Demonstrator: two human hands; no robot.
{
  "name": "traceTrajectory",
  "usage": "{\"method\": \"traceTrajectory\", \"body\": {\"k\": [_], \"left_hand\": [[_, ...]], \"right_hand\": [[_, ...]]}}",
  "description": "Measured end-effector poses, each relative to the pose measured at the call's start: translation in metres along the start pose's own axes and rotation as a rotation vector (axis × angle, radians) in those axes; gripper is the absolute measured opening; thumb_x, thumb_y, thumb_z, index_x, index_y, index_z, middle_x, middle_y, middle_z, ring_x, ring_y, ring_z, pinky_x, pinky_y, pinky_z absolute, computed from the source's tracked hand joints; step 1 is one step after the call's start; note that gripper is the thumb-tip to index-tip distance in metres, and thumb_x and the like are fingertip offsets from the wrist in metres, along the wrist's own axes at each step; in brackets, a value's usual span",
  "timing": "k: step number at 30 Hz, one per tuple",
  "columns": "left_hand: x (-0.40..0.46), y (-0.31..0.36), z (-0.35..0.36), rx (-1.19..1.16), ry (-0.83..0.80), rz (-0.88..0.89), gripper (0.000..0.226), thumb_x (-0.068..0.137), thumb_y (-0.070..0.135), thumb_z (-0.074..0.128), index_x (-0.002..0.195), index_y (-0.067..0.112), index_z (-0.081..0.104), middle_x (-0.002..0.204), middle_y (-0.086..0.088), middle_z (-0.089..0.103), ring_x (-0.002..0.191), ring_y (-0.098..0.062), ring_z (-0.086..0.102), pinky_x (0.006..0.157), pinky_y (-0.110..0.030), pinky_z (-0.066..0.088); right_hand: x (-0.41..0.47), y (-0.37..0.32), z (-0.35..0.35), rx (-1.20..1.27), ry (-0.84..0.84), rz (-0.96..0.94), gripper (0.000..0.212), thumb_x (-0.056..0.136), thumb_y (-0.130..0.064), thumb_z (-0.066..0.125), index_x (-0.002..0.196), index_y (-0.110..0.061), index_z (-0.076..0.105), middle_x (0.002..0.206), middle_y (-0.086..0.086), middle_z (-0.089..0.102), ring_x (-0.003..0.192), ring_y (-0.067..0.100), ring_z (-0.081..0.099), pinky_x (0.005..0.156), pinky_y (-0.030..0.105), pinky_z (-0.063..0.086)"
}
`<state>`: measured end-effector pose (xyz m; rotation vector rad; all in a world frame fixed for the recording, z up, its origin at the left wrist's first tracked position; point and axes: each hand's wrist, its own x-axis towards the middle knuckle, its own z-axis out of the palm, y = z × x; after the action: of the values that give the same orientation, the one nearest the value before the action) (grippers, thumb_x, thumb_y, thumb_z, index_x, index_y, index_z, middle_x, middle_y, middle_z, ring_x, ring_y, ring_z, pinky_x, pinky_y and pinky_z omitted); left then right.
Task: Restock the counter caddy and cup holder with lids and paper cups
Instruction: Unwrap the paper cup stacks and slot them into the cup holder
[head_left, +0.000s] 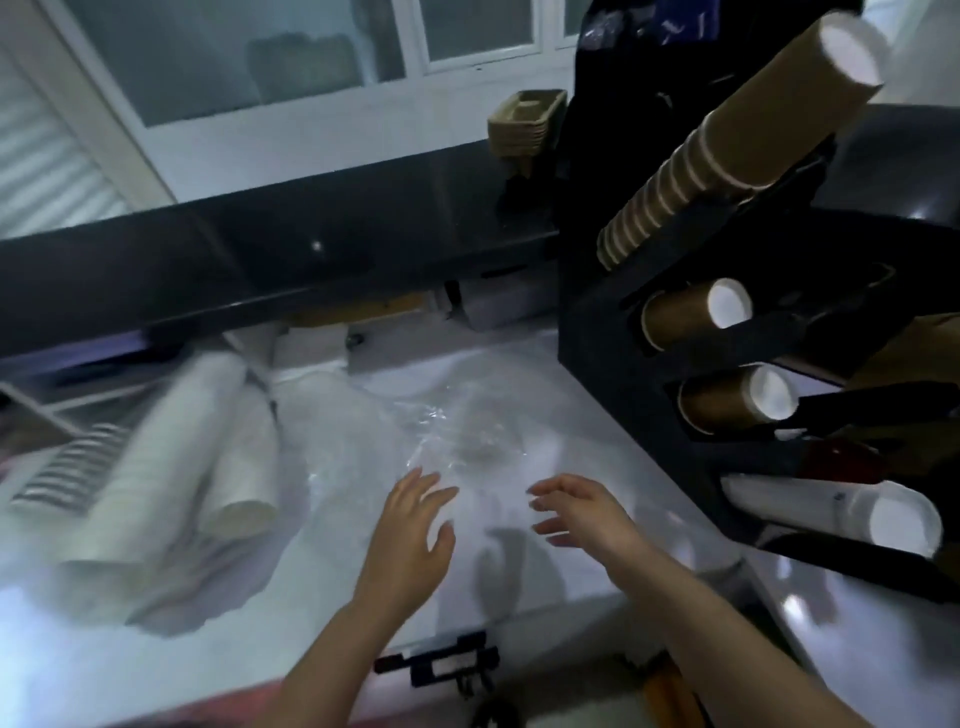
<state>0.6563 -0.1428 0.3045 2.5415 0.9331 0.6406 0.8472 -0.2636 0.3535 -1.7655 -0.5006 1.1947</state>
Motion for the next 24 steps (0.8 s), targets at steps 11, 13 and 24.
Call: {"method": "traceTrajectory", "body": {"k": [11, 13, 24], "left_hand": [[-0.055, -0.027, -0.055, 0.350, 0.137, -0.414, 0.084, 0.079, 0.051, 0.064, 0.150, 0.022, 0.031, 0.157, -0.019, 0.021, 0.144, -0.040, 0.017, 0.116, -0.049, 0.013], [-0.055, -0.037, -0.060, 0.325, -0.018, -0.560, 0.102, 0.081, 0.056, 0.063, 0.155, 0.025, -0.001, 0.160, -0.018, 0.001, 0.145, -0.038, 0.015, 0.115, -0.045, 0.021], [-0.072, -0.104, -0.094, 0.149, -0.401, -0.430, 0.042, 0.092, 0.014, 0.037, 0.131, 0.020, 0.051, 0.122, -0.004, 0.062, 0.109, -0.022, 0.059, 0.088, -0.030, 0.048]], "right_hand": [[-0.014, -0.001, 0.101, -0.104, -0.184, 0.028, 0.024, 0.094, -0.017, 0.053, 0.117, -0.018, 0.060, 0.110, 0.006, 0.063, 0.092, 0.026, 0.068, 0.082, 0.033, 0.054], [-0.015, -0.001, 0.115, -0.101, -0.177, 0.054, 0.026, 0.093, -0.017, 0.053, 0.119, -0.016, 0.059, 0.112, 0.007, 0.063, 0.088, 0.026, 0.068, 0.080, 0.034, 0.054], [-0.032, 0.002, 0.192, 0.005, -0.122, 0.103, 0.053, 0.093, -0.036, 0.059, 0.138, -0.015, 0.041, 0.129, 0.007, 0.052, 0.086, 0.027, 0.072, 0.077, 0.034, 0.059]]}}
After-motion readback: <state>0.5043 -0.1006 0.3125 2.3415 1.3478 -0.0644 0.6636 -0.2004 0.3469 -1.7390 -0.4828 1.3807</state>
